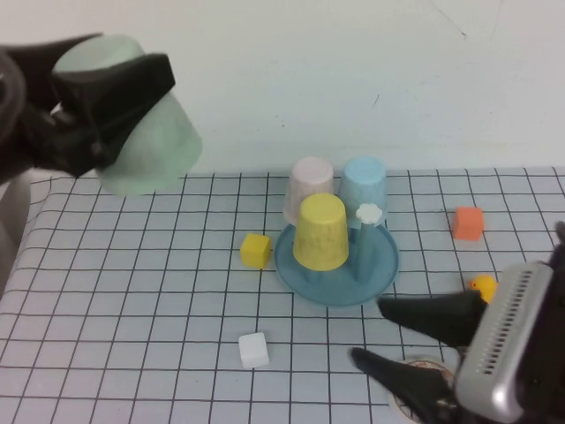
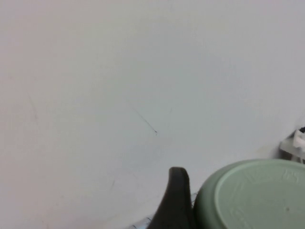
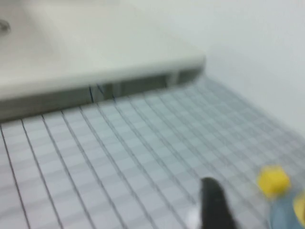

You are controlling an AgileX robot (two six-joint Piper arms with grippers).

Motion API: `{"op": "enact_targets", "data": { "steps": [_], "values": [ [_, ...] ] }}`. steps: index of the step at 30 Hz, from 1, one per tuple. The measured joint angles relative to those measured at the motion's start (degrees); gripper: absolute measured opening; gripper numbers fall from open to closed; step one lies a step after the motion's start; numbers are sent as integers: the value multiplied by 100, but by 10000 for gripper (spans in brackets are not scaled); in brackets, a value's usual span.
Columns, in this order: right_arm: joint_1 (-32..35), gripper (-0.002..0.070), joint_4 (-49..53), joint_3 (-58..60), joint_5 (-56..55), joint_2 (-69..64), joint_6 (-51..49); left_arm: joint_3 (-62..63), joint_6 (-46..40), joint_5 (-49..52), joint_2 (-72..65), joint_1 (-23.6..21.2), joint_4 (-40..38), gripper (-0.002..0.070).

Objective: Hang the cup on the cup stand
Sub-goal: Place the cup on the cup holder

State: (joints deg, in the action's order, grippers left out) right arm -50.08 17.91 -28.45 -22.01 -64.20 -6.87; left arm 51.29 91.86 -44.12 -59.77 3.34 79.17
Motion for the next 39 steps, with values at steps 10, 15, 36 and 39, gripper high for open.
{"op": "enact_targets", "data": {
  "steps": [10, 15, 36, 39],
  "values": [
    [0, 16, 380, 30, 3000, 1652, -239, 728, -2232, 333, -1314, 1392, -909, 551],
    [0, 5, 793, 30, 4822, 2656, -248, 1045, -3454, 798, -2198, 2229, -2089, 551],
    [0, -1, 1098, 85, 7742, 3877, -437, 2881, -6320, 701, -5712, 3178, -4710, 551],
    [0, -1, 1107, 85, 7732, 3877, -437, 2881, -6406, 701, -5838, 3178, -4839, 551]
  ]
}}
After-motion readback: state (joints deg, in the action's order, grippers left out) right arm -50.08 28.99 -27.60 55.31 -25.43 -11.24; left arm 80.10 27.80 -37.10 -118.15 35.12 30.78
